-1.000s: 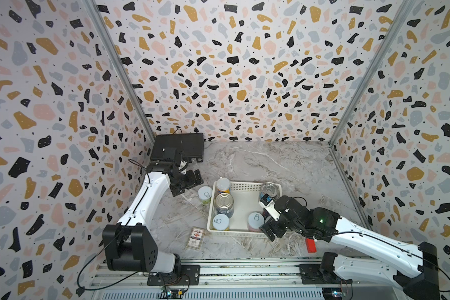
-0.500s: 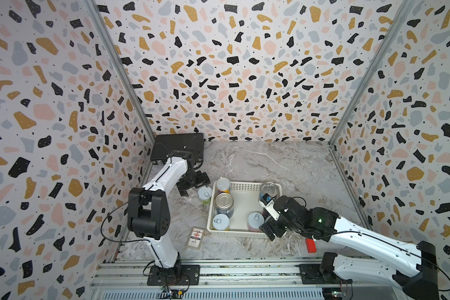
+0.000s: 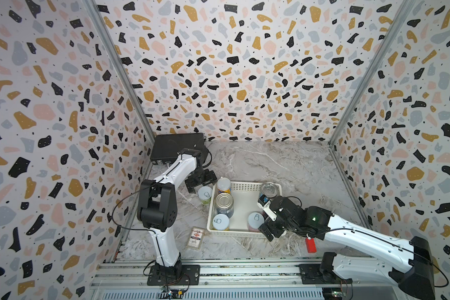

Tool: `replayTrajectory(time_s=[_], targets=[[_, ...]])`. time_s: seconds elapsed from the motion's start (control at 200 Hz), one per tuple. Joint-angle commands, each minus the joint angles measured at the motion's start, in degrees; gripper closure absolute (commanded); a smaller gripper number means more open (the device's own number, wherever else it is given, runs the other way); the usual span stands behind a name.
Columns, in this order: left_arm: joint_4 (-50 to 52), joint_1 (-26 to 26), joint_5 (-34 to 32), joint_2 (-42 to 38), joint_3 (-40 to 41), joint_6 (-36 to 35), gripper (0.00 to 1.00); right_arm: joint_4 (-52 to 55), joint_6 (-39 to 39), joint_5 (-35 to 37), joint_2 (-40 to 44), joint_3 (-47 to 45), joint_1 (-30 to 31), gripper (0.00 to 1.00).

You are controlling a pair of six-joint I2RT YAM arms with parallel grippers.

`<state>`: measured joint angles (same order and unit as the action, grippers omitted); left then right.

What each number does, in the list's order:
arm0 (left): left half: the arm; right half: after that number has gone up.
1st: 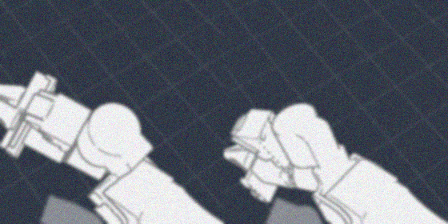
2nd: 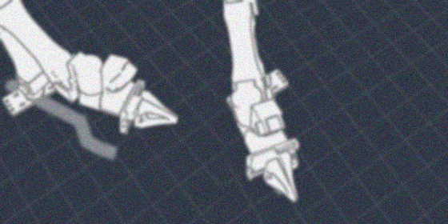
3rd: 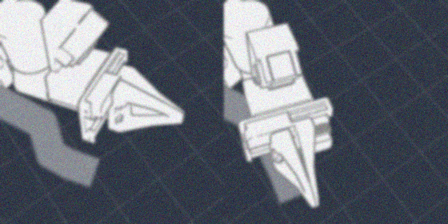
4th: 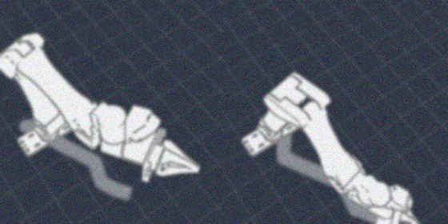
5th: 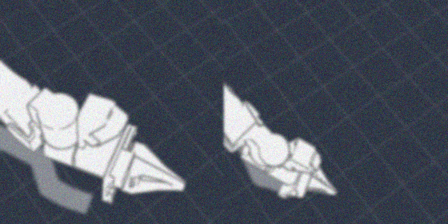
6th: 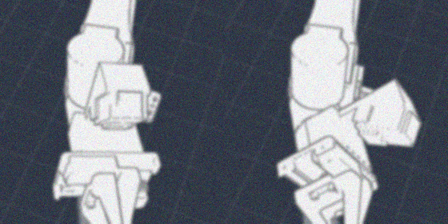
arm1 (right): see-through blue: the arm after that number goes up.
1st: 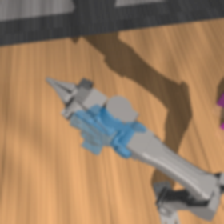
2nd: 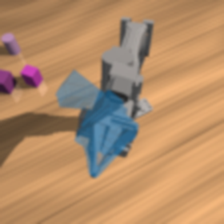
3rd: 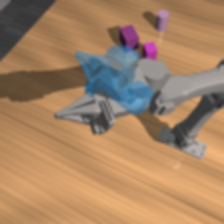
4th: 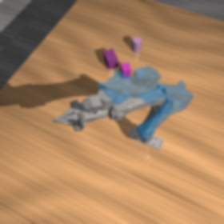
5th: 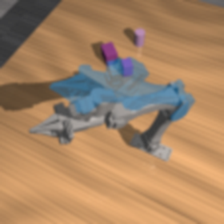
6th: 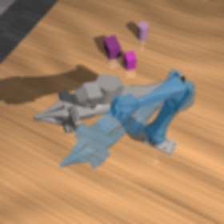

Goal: Put the canned food in the basket
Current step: Pick up the canned food from the center of the board.

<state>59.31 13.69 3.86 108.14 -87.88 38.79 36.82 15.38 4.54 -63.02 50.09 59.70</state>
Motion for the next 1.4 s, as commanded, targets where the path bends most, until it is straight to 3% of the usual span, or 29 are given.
replayTrajectory(time_s=[0.0,0.42,0.906,1.281,1.396], targets=[[0.52,0.64,-3.73,2.92,1.72,0.94,0.00,0.46,0.44,-0.18,0.18,0.28,0.06,0.00],[-4.15,-0.83,-5.02,-1.26,7.23,5.93,0.00,0.40,0.36,-0.48,-0.69,0.34,0.04,0.00],[-6.81,-0.91,0.08,-1.06,10.80,4.81,0.00,0.22,0.38,-0.76,-2.50,0.67,0.03,0.00],[-7.37,0.19,-2.54,-2.27,11.57,4.43,0.00,0.45,0.55,-0.62,-2.45,0.76,-0.01,0.00],[-7.06,0.19,-3.29,-2.39,10.85,4.20,0.15,0.44,0.60,-0.50,-2.36,0.72,-0.01,0.00]])
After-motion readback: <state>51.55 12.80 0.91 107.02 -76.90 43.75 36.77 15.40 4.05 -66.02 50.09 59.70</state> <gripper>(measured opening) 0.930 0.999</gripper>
